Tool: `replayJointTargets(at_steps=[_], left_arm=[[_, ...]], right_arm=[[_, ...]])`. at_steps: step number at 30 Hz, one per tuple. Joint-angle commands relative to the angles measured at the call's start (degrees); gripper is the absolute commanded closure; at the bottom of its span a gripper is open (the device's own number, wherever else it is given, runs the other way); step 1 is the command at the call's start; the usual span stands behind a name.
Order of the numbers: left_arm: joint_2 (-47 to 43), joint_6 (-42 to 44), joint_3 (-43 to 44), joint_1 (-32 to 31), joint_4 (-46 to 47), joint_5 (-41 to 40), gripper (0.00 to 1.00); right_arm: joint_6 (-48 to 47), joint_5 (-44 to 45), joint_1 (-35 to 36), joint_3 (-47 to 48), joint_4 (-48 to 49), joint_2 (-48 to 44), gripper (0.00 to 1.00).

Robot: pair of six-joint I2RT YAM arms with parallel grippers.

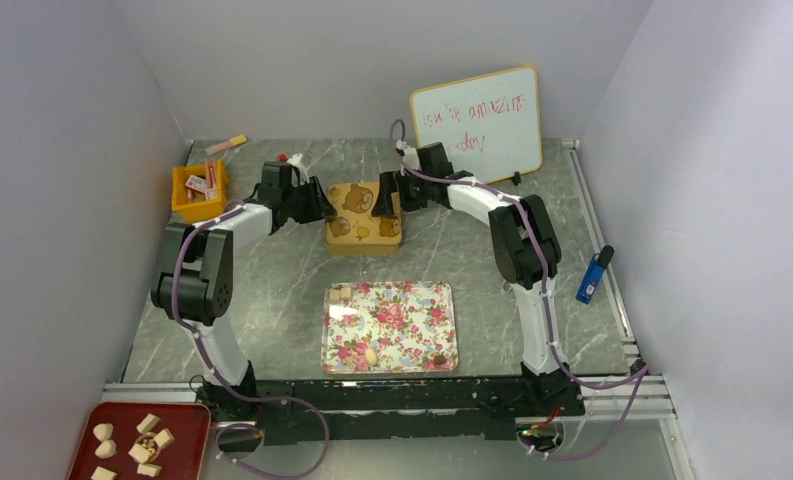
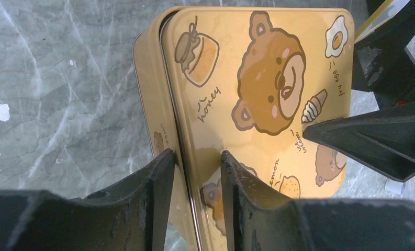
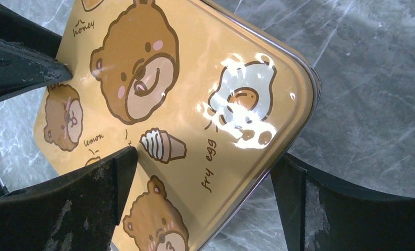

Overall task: Pack the chocolate
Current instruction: Close the box lid on the packing box.

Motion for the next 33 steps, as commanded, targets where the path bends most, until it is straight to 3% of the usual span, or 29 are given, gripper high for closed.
replayJointTargets(at_steps=[1,7,17,33], left_arm=[[-1.5,0.4,-1.4,0.1,-1.7,2.8,0.58],[-1.5,-0.9,-2.2,1.1,0.1,4.7,0.54],[-2.7,-1.7,-3.3,1.9,2.5,4.8,0.38],[-4.4,-2.3,-1.4,2.2,2.6,3.4,0.36]], right_arm=[[1.4,-5.0,2.5,0.9,-0.5,-0.9,0.00],[1.5,-4.4,2.4,1.1,-0.1,-1.3,0.00],[2.6,-4.0,1.1,1.7,0.7,-0.9,0.00],[1.7,-0.1,-1.1,8.3,-2.7,0.8,0.00]])
